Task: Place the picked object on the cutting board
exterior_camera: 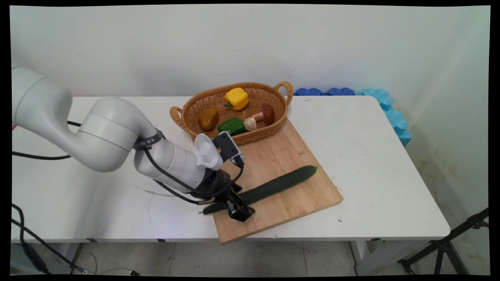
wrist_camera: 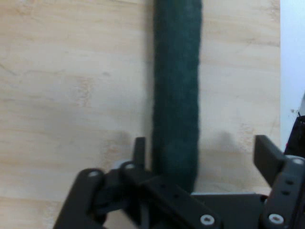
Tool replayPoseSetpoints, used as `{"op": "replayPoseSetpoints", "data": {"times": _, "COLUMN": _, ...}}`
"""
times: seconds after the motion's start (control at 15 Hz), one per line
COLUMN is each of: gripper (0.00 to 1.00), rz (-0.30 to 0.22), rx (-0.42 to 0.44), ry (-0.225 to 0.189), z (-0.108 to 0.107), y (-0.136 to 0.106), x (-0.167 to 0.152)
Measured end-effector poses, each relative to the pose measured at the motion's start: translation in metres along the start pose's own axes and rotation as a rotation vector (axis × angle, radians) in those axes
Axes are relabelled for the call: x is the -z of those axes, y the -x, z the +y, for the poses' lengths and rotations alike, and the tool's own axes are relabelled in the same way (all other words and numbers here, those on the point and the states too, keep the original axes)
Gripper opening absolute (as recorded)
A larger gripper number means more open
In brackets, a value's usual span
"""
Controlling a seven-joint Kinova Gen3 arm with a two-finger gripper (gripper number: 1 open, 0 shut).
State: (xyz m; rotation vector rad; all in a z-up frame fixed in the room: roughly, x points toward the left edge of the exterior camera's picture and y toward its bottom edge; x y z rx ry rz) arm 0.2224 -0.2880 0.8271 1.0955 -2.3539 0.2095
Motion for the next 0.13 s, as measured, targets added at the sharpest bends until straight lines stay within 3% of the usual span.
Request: {"op": "replayPoseSetpoints", "data": {"times": 0.13, "gripper": 1.00, "rz": 0.004, "rx": -0.006, "ry": 0.002, "z": -0.0002, "y": 0.0003, "x": -0.0037}}
